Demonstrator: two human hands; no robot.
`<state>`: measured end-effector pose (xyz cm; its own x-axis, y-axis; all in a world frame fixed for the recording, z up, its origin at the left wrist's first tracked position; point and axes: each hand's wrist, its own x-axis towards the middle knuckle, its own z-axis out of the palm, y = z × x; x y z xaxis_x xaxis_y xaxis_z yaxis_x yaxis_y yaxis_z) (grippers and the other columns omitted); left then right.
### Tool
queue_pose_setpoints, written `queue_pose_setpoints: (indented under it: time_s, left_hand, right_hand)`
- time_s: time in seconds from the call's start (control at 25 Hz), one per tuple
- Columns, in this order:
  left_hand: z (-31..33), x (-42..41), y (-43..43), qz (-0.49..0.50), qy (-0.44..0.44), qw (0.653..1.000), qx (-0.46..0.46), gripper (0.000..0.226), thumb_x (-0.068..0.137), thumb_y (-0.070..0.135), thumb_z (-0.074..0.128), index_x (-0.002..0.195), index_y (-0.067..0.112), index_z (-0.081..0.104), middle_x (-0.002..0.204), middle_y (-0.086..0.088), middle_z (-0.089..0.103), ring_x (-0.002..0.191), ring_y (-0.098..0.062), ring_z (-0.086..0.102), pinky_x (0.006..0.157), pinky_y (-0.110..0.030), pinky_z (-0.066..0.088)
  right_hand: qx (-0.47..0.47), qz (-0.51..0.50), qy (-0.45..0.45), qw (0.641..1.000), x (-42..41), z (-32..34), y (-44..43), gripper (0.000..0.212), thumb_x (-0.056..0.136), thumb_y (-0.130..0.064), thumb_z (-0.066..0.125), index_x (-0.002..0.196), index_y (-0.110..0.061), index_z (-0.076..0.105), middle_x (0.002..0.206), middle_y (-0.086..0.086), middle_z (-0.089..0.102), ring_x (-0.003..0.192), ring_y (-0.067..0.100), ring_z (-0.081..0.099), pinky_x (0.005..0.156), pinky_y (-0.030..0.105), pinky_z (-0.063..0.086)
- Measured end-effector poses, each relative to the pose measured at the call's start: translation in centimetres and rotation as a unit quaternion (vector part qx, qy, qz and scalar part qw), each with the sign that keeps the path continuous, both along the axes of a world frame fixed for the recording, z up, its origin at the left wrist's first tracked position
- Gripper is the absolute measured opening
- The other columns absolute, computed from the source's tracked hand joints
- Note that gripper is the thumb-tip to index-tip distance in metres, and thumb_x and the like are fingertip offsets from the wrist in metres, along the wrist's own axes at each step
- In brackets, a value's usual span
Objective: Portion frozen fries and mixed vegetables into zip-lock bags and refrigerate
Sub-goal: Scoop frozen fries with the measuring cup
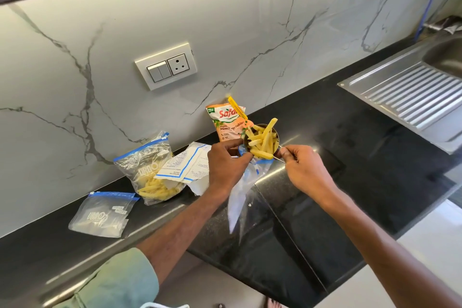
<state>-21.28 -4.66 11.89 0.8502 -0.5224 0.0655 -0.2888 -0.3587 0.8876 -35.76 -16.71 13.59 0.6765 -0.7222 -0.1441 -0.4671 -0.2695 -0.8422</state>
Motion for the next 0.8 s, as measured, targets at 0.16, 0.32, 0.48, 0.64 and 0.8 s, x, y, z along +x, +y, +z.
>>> queue_pose_setpoints:
  time_s: [0.16,0.32,0.48,0.64,0.8]
  left_hand:
    - [-1.1,1.5,0.2,0.034,0.037,0.999,0.003,0.038,0.083,0.015,0.083,0.121,0.016,0.075,0.117,0.002,0.074,0.094,-0.007,0.071,0.076,-0.014,0.058]
    - [-2.2,2.1,0.3,0.019,0.091,0.995,0.026,0.043,0.087,0.017,0.081,0.128,0.015,0.071,0.121,0.002,0.073,0.101,-0.009,0.069,0.089,-0.025,0.059]
    - [-2.8,2.5,-0.3,0.042,0.235,0.971,0.011,0.039,0.090,0.010,0.077,0.128,0.010,0.069,0.121,-0.007,0.073,0.110,-0.020,0.070,0.098,-0.039,0.058]
    - [-1.9,2.7,-1.1,0.056,0.376,0.925,0.011,0.033,0.094,-0.006,0.057,0.115,0.010,0.076,0.110,-0.010,0.075,0.097,-0.020,0.072,0.080,-0.033,0.062]
    - [-1.4,2.7,-0.8,0.009,0.397,0.917,0.039,0.022,0.101,0.012,0.058,0.115,0.011,0.074,0.105,-0.007,0.076,0.096,-0.017,0.071,0.073,-0.028,0.058]
  right_hand:
    - [0.050,0.016,0.010,0.999,-0.3,-1.3,-0.3,0.034,0.111,-0.020,0.048,0.093,-0.023,0.077,0.047,-0.012,0.039,0.038,0.004,0.030,0.040,0.016,0.026]
    - [0.092,0.019,0.020,0.995,-0.6,-2.5,-0.1,0.033,0.111,-0.025,0.048,0.094,-0.025,0.077,0.067,0.007,0.049,0.045,0.006,0.031,0.042,0.020,0.028]
    - [0.105,0.029,0.042,0.993,-0.5,-2.7,-0.4,0.033,0.111,-0.028,0.049,0.094,-0.023,0.077,0.068,0.006,0.051,0.055,0.015,0.037,0.051,0.027,0.032]
    - [0.196,0.031,0.024,0.980,-0.5,-2.8,-0.4,0.035,0.112,-0.026,0.047,0.099,-0.014,0.077,0.051,-0.007,0.044,0.044,0.010,0.028,0.044,0.024,0.027]
    - [0.232,0.016,0.020,0.972,-0.7,-2.8,0.0,0.033,0.111,-0.023,0.048,0.101,-0.010,0.077,0.061,-0.016,0.059,0.049,0.010,0.042,0.045,0.024,0.045]
